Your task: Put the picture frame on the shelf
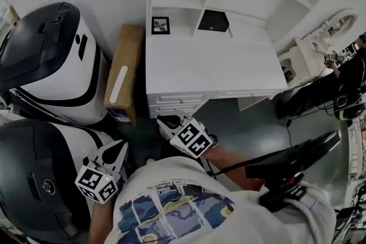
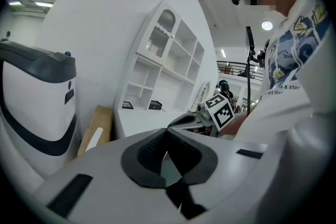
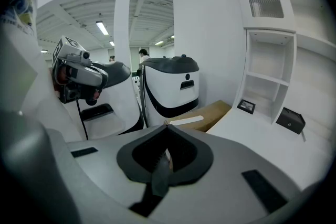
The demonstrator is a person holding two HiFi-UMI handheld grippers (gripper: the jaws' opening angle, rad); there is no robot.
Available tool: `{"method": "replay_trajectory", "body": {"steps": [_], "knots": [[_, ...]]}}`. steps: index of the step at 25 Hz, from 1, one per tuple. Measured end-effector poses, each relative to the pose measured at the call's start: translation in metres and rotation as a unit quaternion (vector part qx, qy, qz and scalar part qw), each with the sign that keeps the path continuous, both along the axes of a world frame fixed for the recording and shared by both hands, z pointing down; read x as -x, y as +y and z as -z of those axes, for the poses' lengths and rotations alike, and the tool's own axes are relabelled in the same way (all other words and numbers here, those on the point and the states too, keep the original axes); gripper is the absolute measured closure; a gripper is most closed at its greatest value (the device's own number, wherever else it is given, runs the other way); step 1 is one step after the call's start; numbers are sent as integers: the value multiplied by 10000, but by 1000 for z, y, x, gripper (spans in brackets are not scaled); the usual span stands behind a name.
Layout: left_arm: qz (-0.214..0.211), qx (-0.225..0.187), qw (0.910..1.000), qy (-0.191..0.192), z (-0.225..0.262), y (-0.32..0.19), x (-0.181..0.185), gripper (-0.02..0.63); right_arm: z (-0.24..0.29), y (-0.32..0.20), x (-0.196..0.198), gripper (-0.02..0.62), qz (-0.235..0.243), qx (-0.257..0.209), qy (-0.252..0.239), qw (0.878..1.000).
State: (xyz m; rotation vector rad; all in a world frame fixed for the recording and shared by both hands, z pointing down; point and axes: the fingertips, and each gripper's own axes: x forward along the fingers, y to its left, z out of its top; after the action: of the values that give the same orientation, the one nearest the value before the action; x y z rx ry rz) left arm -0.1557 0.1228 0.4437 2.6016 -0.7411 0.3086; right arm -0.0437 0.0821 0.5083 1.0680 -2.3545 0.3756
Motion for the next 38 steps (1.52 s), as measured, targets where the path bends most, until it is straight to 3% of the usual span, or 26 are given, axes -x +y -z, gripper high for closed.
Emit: {"method": "replay_trajectory", "body": {"steps": [26,38], "knots": [[-199,137,9997,-49,-4,-23,-15,592,-10,-18,-16,571,-176,133,13,9998],[-168,245,9995,-77,-10,-55,-31,593,-21,-50,-32,571,-174,215,15,9996]]}}
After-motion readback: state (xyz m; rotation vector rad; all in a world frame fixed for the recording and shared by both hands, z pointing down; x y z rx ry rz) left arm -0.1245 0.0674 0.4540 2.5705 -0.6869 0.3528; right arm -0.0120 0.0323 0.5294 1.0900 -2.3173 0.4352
